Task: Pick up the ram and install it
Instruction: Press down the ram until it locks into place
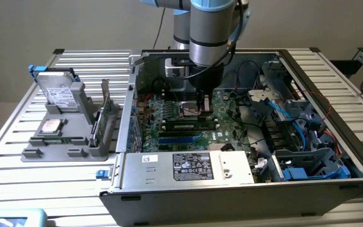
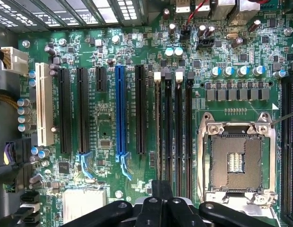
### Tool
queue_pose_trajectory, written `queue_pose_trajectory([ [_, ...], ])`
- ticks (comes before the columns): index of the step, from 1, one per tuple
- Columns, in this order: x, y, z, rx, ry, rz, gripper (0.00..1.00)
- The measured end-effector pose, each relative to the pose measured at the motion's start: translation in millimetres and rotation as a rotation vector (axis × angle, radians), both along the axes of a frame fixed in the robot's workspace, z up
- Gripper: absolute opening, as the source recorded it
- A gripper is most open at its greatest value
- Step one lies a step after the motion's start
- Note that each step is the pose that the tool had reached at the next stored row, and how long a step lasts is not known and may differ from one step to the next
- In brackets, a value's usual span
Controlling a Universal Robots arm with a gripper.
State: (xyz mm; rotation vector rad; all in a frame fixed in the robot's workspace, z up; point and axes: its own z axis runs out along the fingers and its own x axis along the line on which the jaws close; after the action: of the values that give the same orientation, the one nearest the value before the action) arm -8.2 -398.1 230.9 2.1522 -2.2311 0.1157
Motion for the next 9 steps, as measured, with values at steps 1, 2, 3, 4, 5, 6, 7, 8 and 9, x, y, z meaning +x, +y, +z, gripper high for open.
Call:
queue_pose_trajectory([
  [1, 0.0, 0.0, -0.4, 0.0005, -0.0004, 0.000, 0.11],
  [2, 0.0, 0.0, -0.7, 0.0007, -0.0008, 0.000, 0.11],
  [3, 0.0, 0.1, -1.1, 0.0009, -0.0011, 0.000, 0.11],
  [4, 0.0, 0.0, -1.6, 0.0010, -0.0013, 0.000, 0.11],
  [5, 0.0, 0.0, -1.9, 0.0009, -0.0014, 0.000, 0.11],
  [6, 0.0, 0.0, -2.1, 0.0009, -0.0014, 0.000, 0.11],
  [7, 0.0, 0.0, -2.3, 0.0008, -0.0014, 0.000, 0.11],
  [8, 0.0, 0.0, -2.6, 0.0007, -0.0014, 0.000, 0.11],
  [9, 0.0, 0.0, -2.8, 0.0007, -0.0015, 0.000, 0.11],
])
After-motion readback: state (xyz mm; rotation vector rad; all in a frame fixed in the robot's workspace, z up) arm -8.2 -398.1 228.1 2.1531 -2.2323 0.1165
